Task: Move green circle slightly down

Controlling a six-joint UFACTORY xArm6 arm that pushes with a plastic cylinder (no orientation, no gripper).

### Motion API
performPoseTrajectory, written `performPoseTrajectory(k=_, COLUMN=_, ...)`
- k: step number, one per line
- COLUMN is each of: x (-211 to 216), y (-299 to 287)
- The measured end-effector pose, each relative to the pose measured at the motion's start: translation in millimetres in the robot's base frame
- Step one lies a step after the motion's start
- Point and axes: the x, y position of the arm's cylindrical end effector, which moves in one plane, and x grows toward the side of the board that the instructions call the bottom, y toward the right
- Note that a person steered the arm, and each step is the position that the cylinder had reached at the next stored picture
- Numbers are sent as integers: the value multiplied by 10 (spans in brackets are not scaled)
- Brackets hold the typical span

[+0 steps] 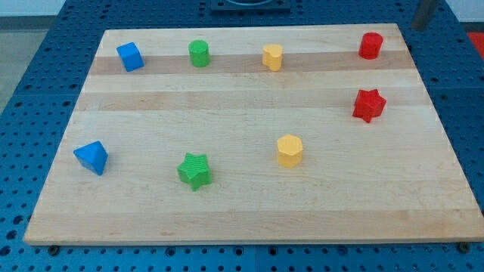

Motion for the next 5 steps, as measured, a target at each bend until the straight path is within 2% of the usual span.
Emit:
performPoseTrajectory(k=2, x=20, y=10)
performPoseTrajectory(k=4, x=470, y=-28)
performPoseTrajectory(k=5, x=407, y=-54)
